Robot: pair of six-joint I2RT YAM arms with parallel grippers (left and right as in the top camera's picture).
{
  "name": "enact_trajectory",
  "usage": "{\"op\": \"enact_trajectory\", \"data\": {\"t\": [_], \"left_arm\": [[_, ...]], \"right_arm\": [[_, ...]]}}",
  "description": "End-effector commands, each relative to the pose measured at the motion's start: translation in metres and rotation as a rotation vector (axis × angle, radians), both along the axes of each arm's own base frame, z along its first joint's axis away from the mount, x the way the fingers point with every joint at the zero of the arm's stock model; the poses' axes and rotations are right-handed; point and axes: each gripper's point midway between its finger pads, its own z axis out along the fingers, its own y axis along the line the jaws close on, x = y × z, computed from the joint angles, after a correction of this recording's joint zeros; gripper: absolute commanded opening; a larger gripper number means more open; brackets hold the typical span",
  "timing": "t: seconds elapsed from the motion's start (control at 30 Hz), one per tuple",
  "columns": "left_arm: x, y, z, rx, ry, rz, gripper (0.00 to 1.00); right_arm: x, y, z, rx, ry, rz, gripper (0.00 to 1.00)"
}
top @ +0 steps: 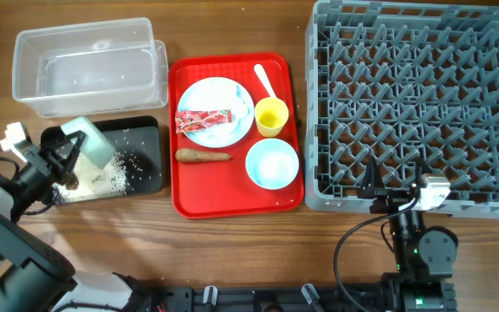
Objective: Sort waste into correct bins and load items into the dishwasher rack
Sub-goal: 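Carry the bowl over the black tray and tip rice out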
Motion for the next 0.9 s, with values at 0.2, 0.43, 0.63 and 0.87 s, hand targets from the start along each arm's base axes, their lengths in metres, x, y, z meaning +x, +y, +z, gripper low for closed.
{"op": "enact_trajectory", "data": {"t": [0.2,0.43,0.63,0.87], "left_arm": [[-0.004,-0.002,0.008,-0.060,-0.028,0.004,0.14],[-0.004,-0.001,0.009,-0.056,-0.031,0.003,0.18],[-0.003,0.001,-0.006,0.025,0.012,0.009,0.04],[-0.003,0.003,-0.019,0.085,0.065,0.014,0.04]], "right_arm": [[0.000,0.001,0.001,0.008,-0.005,0.010,1.00],[0.000,0.001,0.001,0.007,-0.005,0.010,1.00],[0.000,0.001,0.001,0.008,-0.005,0.010,1.00],[0.000,0.001,0.001,0.008,-0.005,0.011,1.00]]}}
